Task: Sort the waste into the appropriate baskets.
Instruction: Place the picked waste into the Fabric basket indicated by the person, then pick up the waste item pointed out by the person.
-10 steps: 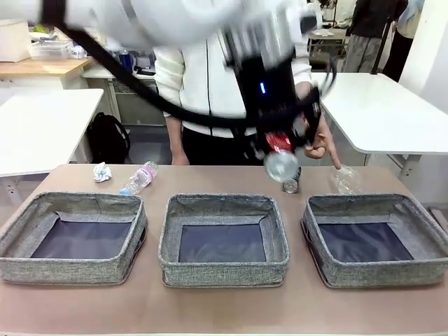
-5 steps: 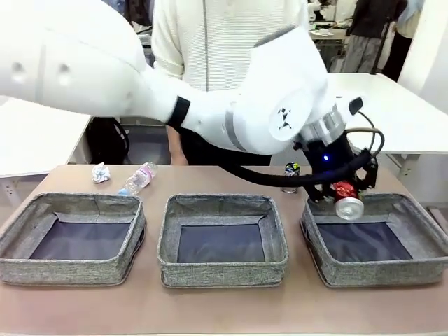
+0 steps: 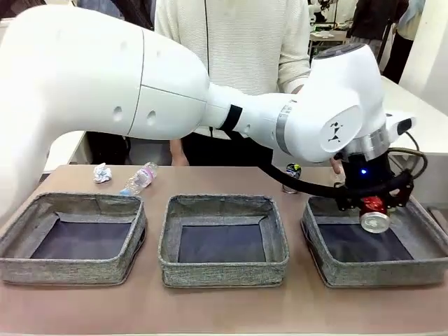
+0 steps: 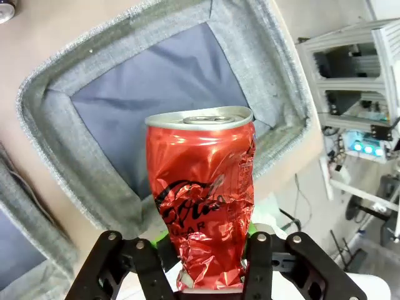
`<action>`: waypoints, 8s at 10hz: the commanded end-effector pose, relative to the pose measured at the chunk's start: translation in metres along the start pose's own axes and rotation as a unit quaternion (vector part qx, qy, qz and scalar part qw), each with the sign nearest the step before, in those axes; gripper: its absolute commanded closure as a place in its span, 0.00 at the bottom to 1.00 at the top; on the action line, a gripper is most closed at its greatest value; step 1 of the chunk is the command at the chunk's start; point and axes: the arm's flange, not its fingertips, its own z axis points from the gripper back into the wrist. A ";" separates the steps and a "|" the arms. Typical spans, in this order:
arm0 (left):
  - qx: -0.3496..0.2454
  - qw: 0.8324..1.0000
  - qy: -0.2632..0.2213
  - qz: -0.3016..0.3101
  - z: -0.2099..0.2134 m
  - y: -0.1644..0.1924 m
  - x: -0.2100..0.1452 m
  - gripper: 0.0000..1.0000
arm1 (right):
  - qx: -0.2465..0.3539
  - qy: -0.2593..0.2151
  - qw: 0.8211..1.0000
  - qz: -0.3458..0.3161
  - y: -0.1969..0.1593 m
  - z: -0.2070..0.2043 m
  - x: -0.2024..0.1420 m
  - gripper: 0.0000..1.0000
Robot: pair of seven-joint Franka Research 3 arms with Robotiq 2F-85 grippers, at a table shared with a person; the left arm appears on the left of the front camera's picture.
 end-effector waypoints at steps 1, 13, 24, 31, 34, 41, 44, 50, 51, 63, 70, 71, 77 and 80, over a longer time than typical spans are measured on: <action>0.017 1.000 -0.007 0.006 0.000 -0.010 0.010 0.72 | -0.005 -0.002 1.000 -0.009 0.003 0.001 -0.001 0.00; 0.049 0.998 0.006 -0.024 0.042 -0.001 -0.007 0.00 | 0.000 0.000 1.000 0.000 0.000 0.000 0.000 0.00; -0.132 0.988 0.015 0.078 0.358 0.323 -0.210 0.00 | 0.082 0.335 0.937 -0.062 0.187 -0.164 -0.021 0.00; -0.392 0.893 -0.204 0.080 0.345 0.470 -0.401 0.00 | 0.154 0.359 0.908 -0.150 0.128 -0.117 0.027 0.00; -0.387 0.893 -0.207 0.099 0.429 0.501 -0.379 0.00 | 0.163 0.359 0.907 -0.151 0.131 -0.125 0.025 0.00; -0.387 0.893 -0.207 0.099 0.429 0.501 -0.379 0.00 | 0.163 0.359 0.907 -0.151 0.131 -0.125 0.025 0.00; -0.387 0.893 -0.207 0.099 0.429 0.501 -0.379 0.00 | 0.163 0.359 0.907 -0.151 0.131 -0.125 0.025 0.00; -0.387 0.893 -0.207 0.099 0.429 0.501 -0.379 0.00 | 0.163 0.359 0.907 -0.151 0.131 -0.125 0.025 0.00; -0.387 0.893 -0.207 0.099 0.429 0.501 -0.379 0.00 | 0.163 0.359 0.907 -0.151 0.131 -0.125 0.025 0.00; 0.100 0.936 -0.250 0.227 0.433 0.508 -0.268 0.00 | 0.163 0.359 0.907 -0.151 0.131 -0.125 0.025 0.00; 0.077 0.952 -0.256 0.150 0.429 0.498 -0.237 0.00 | 0.163 0.359 0.907 -0.151 0.131 -0.125 0.025 0.00; 0.098 0.953 -0.241 0.152 0.427 0.504 -0.219 0.00 | 0.163 0.359 0.907 -0.151 0.131 -0.125 0.025 0.00; 0.140 0.964 -0.074 0.214 0.368 0.622 -0.064 0.00 | 0.163 0.359 0.907 -0.151 0.131 -0.125 0.025 0.00; 0.149 0.972 -0.013 0.179 0.299 0.665 -0.030 0.00 | 0.163 0.359 0.907 -0.151 0.131 -0.125 0.025 0.00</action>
